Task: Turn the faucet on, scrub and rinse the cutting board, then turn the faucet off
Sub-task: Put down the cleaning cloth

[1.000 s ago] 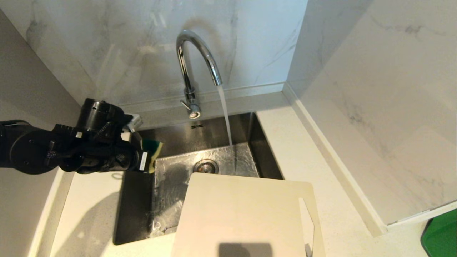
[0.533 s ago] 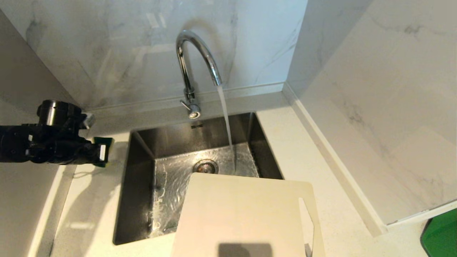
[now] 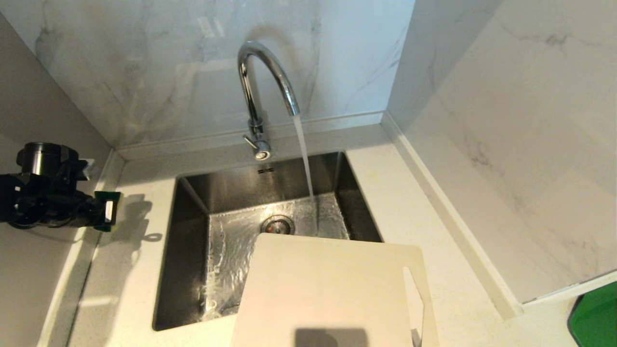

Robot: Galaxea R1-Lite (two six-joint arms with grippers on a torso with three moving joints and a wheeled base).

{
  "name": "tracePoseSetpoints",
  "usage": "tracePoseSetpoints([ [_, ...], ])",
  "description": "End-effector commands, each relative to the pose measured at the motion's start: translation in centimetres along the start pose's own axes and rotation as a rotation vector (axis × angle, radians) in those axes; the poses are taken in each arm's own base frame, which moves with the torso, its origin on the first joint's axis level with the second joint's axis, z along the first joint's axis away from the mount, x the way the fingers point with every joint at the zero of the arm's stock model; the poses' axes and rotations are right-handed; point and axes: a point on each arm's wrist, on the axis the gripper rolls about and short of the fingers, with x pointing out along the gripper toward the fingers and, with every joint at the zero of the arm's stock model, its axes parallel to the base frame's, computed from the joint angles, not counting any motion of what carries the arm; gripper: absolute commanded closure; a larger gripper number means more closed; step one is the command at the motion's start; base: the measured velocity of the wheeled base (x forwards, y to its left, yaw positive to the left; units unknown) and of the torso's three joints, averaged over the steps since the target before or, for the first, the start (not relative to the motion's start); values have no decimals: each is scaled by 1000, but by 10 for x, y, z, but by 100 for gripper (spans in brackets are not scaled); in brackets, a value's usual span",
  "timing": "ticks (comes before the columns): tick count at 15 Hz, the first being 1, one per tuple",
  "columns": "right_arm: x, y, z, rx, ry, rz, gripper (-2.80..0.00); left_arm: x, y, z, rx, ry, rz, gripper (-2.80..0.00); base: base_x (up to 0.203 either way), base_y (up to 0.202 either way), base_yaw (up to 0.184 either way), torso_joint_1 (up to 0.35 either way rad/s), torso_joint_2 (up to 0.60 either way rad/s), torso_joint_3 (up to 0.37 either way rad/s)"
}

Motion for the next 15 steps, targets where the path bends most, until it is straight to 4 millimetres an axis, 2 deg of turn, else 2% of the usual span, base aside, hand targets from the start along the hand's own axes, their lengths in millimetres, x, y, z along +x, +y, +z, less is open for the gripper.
tracePoseSetpoints([
  [1, 0, 0, 0, 0, 1, 0, 0, 2, 0, 0, 23, -1, -20, 0, 0, 0, 0, 0, 0, 0],
  [7, 0, 0, 0, 0, 2, 1, 0, 8, -8, -8, 36, 24, -80, 0, 0, 0, 0, 0, 0, 0],
  [8, 0, 0, 0, 0, 1, 0, 0, 8, -11, -10, 42, 30, -91, -280, 0, 0, 0, 0, 0, 0],
  [15, 0, 0, 0, 0, 1, 2, 0, 2, -15, -10, 52, 23, -102, -280, 0, 0, 0, 0, 0, 0],
])
